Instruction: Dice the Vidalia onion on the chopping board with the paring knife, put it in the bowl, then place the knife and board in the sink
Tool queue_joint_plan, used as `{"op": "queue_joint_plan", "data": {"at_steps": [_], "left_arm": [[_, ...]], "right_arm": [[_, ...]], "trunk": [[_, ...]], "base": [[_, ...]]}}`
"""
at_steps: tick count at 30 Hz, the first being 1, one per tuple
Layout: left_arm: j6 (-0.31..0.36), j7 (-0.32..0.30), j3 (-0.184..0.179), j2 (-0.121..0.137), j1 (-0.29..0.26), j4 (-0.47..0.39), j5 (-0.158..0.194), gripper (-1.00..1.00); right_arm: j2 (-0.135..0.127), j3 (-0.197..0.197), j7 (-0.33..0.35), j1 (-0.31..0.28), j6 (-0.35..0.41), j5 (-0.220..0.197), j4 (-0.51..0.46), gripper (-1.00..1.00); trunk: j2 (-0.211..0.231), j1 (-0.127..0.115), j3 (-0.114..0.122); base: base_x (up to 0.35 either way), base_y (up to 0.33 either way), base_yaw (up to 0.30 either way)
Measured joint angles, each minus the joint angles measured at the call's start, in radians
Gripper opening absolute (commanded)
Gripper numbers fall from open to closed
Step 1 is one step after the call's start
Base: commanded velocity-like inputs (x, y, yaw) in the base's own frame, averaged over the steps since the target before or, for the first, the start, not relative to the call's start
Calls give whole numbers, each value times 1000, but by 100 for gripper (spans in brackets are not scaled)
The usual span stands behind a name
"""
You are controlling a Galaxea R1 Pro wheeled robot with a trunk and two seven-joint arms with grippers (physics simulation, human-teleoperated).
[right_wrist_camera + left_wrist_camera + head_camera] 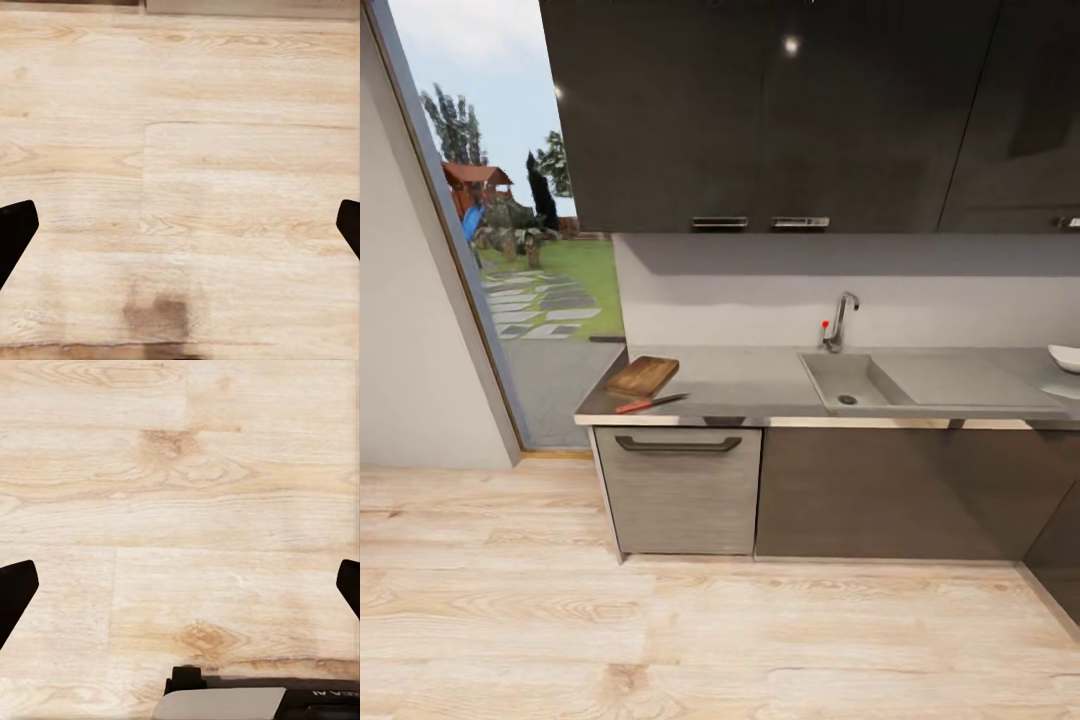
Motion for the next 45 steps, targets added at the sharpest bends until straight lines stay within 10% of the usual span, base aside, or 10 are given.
{"op": "queue_joint_plan", "data": {"at_steps": [45], "left_arm": [[0, 0, 2, 1, 0, -2, -1, 100]], "right_arm": [[5, 4, 0, 0, 0, 0, 5, 100]], "trunk": [[315, -173, 141]], "base": [[0, 0, 0]]}}
